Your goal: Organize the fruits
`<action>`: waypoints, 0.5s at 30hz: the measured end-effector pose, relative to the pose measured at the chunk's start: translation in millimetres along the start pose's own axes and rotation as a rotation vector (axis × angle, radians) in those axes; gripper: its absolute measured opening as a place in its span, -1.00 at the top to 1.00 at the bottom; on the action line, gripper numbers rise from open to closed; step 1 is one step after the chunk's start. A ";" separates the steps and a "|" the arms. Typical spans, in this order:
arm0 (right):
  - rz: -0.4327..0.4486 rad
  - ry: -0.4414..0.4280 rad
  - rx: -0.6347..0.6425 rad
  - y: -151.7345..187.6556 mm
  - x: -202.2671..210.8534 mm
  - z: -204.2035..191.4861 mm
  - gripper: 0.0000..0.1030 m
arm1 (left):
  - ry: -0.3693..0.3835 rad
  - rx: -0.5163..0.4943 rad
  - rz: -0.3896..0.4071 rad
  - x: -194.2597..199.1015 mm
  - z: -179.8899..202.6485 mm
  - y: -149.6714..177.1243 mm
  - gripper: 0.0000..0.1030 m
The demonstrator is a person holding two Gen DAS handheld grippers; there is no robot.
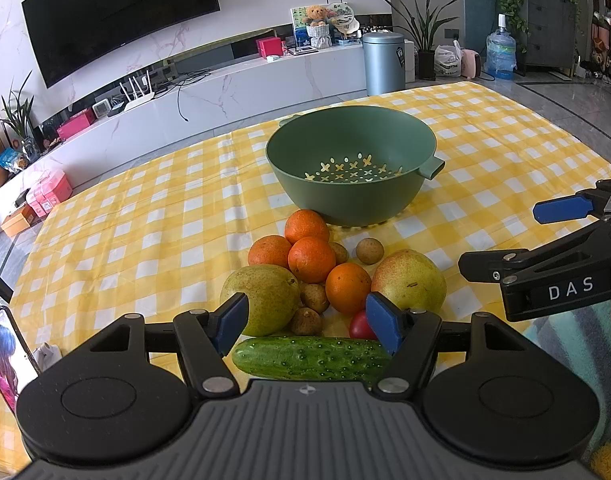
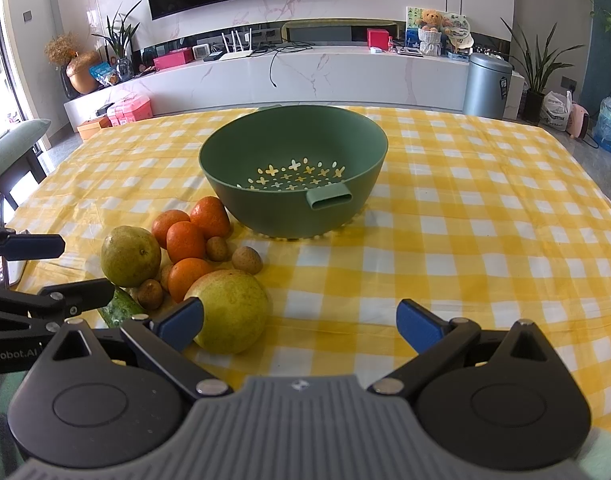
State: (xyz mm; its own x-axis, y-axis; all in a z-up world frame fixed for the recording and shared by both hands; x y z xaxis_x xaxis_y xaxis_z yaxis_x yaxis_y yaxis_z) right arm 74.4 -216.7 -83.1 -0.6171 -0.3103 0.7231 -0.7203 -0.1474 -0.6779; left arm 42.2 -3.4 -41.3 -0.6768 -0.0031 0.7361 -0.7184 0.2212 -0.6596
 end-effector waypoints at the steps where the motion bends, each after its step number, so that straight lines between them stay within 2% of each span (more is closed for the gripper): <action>1: 0.000 0.000 0.000 -0.1 -0.1 0.0 -0.92 | 0.001 0.001 0.000 0.1 0.1 -0.1 -0.54; 7: -0.001 -0.009 -0.025 2.3 -1.1 0.5 -0.92 | 0.041 0.054 -0.007 -1.4 -7.8 0.9 -0.54; 9: 0.002 -0.022 -0.054 1.8 -1.8 2.9 -0.92 | 0.069 0.077 -0.020 -3.3 -12.8 -0.8 -0.39; 12: 0.012 -0.056 -0.094 -0.5 -4.3 3.9 -0.91 | 0.096 0.096 -0.026 -5.8 -18.9 -5.0 -0.29; 13: 0.010 -0.074 -0.104 -2.0 -5.6 3.3 -0.89 | 0.104 0.103 -0.030 -7.8 -21.2 -5.7 -0.28; 15: -0.012 -0.111 -0.113 -2.8 -11.8 -0.8 -0.71 | 0.119 0.105 -0.037 -10.5 -24.9 -8.7 -0.28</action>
State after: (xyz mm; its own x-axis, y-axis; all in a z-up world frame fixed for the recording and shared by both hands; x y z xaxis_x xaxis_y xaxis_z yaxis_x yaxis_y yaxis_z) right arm 83.4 -211.9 -89.6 -0.5735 -0.4119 0.7081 -0.7626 -0.0472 -0.6452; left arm 59.6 18.9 -39.5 -0.6304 0.1076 0.7688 -0.7594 0.1199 -0.6395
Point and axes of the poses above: each gripper's, at about its wrist camera, not at the fingertips, and x roughly against the way its jaws point, z to its right, y to its underside, the point moved 6 cm from there along -x, roughly the way its jaws point, and after that the axes turned 3 degrees about -z, right-handed, at the moved point
